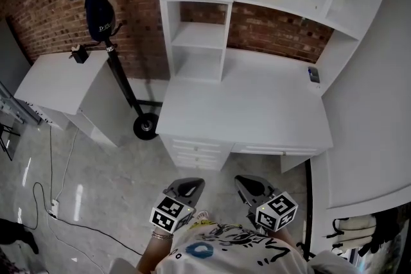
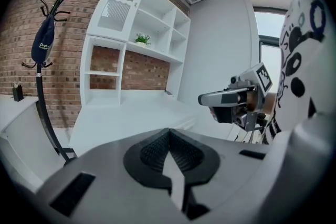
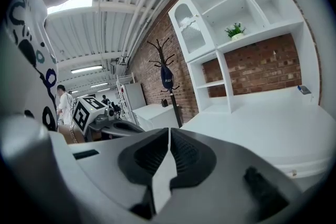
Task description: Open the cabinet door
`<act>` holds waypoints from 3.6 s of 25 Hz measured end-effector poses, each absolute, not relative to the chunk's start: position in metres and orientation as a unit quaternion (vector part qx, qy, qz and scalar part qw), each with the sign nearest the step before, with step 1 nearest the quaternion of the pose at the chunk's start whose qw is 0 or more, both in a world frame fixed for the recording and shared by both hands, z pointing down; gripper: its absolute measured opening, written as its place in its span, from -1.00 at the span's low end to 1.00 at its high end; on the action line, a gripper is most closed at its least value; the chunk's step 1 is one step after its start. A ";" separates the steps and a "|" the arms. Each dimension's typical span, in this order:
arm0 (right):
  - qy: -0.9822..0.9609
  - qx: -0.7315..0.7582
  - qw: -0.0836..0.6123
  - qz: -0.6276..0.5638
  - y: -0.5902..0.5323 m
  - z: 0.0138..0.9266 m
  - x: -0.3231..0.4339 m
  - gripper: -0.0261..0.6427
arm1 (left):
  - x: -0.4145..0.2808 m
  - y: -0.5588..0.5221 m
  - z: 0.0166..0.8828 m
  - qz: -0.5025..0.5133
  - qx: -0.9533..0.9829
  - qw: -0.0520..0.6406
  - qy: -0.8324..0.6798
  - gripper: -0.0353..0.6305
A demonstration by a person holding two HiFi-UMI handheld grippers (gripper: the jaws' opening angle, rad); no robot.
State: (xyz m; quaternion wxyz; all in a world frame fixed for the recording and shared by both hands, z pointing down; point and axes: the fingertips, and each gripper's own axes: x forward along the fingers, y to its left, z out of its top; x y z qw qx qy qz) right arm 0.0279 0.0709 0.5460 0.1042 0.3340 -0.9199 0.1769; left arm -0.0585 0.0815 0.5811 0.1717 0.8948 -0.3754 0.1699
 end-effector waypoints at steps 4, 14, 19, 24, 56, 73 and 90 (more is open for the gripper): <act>-0.920 0.334 0.102 0.178 0.060 0.546 0.014 -0.83 | -0.073 0.074 0.584 0.171 0.892 0.174 -0.380 -0.85; -0.921 0.328 0.104 0.183 0.042 0.553 0.010 -0.83 | -0.081 0.054 0.594 0.173 0.887 0.183 -0.387 -0.85; -0.918 0.331 0.105 0.193 0.020 0.560 0.018 -0.83 | -0.078 0.036 0.597 0.173 0.885 0.189 -0.390 -0.85; -0.922 0.327 0.095 0.184 -0.018 0.552 0.024 -0.83 | -0.072 0.003 0.594 0.173 0.882 0.185 -0.398 -0.85; -0.954 0.262 0.052 0.134 -0.198 0.492 0.081 -0.83 | -0.018 -0.181 0.542 0.120 0.862 0.134 -0.473 -0.85; -0.963 0.265 0.034 0.048 -0.270 0.431 0.019 -0.83 | -0.079 -0.264 0.477 0.115 0.878 0.048 -0.462 -0.85; -0.948 0.303 0.003 -0.094 -0.333 0.334 -0.024 -0.83 | -0.113 -0.343 0.377 0.098 0.893 -0.098 -0.427 -0.85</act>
